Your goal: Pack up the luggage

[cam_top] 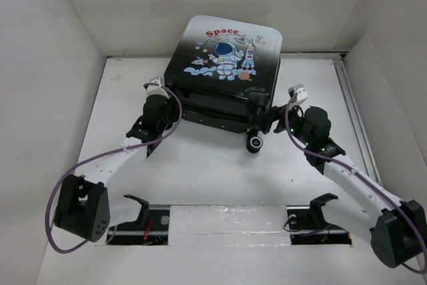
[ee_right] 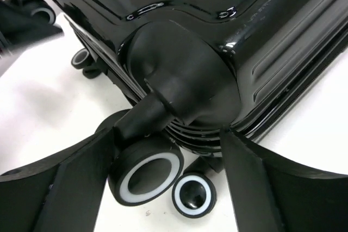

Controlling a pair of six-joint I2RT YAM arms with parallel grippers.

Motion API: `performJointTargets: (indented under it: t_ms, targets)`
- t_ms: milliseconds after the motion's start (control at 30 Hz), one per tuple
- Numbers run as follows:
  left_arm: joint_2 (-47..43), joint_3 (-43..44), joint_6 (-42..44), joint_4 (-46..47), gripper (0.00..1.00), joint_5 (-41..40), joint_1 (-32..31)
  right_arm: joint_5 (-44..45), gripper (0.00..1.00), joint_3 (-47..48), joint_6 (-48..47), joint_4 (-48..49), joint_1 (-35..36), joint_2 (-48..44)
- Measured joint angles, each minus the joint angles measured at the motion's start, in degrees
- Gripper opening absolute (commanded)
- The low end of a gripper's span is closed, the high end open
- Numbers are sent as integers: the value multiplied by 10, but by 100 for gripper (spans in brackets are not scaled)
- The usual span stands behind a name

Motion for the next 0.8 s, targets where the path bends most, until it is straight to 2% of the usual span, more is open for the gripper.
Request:
performJointTargets:
  t_ms: [133,367,467,500,600,633,700,800]
  targets:
    - [0,-33,-3,-13,0,12,-2,-55,85,18,6,9,-30,31]
    - [1,-36,-18,11,0,46,-19,-96,86,56,6,4,-87,54]
    - [0,-32,-15,4,0,-3,-84,-83,99,76,0,2,-120,53]
    - [-1,-28,-13,-3,27,-25,-109,-79,99,78,-3,-1,-123,47]
    - [-21,-17,-18,-24,68,-73,-155,-62,99,76,-11,-27,-100,10]
    - [-35,-15,-24,-30,88,-90,-156,-55,99,76,-12,-38,-86,-6]
    - [-70,-11,-39,-47,100,-133,-156,-31,99,76,-15,-58,-52,-37]
    - [-117,-9,-63,-63,100,-188,-147,10,99,73,-10,-79,-1,-68]
